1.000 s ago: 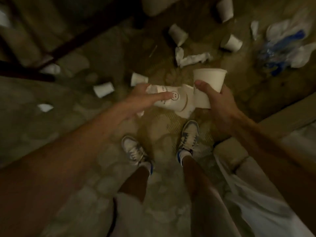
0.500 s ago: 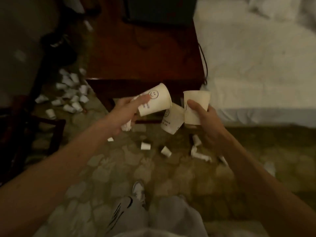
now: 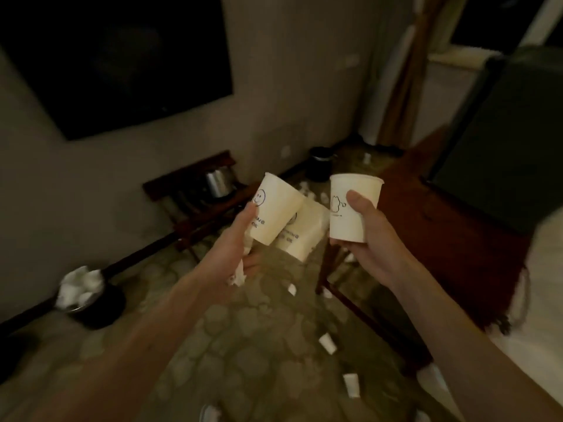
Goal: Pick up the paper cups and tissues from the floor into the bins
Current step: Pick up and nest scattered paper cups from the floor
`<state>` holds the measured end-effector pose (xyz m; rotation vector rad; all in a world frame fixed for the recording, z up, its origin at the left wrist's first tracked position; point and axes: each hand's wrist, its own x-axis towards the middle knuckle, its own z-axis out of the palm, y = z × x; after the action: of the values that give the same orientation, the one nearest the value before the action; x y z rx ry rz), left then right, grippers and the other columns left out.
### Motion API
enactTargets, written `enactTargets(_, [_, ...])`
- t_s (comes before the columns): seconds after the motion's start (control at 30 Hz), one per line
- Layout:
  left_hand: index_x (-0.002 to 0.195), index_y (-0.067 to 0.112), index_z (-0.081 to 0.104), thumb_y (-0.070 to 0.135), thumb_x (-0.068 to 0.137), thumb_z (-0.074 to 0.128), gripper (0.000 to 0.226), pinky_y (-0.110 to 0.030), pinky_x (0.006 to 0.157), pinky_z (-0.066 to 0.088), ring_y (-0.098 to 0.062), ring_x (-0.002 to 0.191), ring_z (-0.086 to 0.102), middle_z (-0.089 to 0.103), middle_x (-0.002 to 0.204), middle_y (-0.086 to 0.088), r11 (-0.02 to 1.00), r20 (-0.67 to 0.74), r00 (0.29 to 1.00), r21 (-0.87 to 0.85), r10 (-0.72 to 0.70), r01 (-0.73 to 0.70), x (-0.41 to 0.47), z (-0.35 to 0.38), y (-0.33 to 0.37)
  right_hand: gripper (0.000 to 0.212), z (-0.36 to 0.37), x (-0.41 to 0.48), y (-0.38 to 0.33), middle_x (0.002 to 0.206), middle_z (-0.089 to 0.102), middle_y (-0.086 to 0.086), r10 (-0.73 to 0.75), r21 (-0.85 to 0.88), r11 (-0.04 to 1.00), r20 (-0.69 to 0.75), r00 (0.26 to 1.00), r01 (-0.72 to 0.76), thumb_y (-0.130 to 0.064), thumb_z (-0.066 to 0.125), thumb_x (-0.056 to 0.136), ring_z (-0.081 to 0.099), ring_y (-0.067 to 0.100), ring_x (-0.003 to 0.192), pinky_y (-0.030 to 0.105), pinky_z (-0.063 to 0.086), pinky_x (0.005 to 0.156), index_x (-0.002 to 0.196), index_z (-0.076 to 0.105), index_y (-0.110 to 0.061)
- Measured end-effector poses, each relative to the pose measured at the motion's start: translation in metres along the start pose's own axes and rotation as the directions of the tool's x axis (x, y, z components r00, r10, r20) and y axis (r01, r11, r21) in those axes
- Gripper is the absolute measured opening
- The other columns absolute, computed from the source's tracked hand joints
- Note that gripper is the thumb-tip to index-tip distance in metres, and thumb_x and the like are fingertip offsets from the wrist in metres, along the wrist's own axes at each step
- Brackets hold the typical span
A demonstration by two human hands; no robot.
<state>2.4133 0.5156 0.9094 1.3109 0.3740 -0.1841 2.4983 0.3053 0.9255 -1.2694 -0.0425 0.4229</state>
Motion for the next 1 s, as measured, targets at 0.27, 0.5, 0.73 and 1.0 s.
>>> enactTargets(0.27, [0.090,0.026,0.078,0.071,0.069,0.055,0.055,-0.028,0.061,0.035,-0.024,0.073,0.047,0.060,0.086,-0.005,0.988,-0.267,0.956,-0.059,0.124,-0.145,-0.091,-0.121,0.010,0.089,0.161,-0.011,0.057,0.113,0.068,0.011,0.059,-0.045,0.997,0.105,0.993,-0.055,-0.051,0.073,0.056,0.068,0.027,0.101,0.040,0.057,0.074,0.136,0.046,-0.023])
enactTargets(0.5, [0.133,0.008,0.057,0.068,0.080,0.057,0.080,-0.043,0.074,0.057,-0.026,0.072,0.071,0.061,0.121,-0.028,0.980,-0.486,0.865,-0.077,0.123,-0.183,-0.142,-0.275,0.000,0.086,0.318,-0.012,0.132,0.107,0.072,0.007,0.071,-0.121,0.992,0.241,0.968,-0.042,-0.055,0.075,0.049,0.070,0.023,0.096,0.038,0.059,0.075,0.126,0.055,-0.021])
enactTargets(0.73, [0.114,0.022,0.067,0.065,0.083,0.056,0.053,-0.023,0.051,0.037,-0.012,0.062,0.048,0.067,0.091,-0.003,0.982,-0.575,0.817,-0.121,0.049,-0.144,-0.177,-0.407,-0.024,0.071,0.442,0.001,0.225,0.105,0.071,0.004,0.194,-0.190,0.972,0.295,0.936,-0.142,-0.057,0.078,0.050,0.070,0.022,0.095,0.030,0.058,0.065,0.113,0.056,-0.032])
enactTargets(1.0, [0.120,0.013,0.063,0.061,0.085,0.054,0.060,-0.021,0.043,0.033,-0.004,0.045,0.044,0.061,0.064,0.008,0.954,-0.618,0.776,-0.290,-0.125,-0.077,-0.138,-0.509,-0.065,0.065,0.513,0.064,0.320,0.089,0.076,-0.001,0.330,-0.327,0.916,0.285,0.900,-0.232,-0.058,0.079,0.048,0.074,0.018,0.080,0.034,0.059,0.064,0.103,0.053,-0.035])
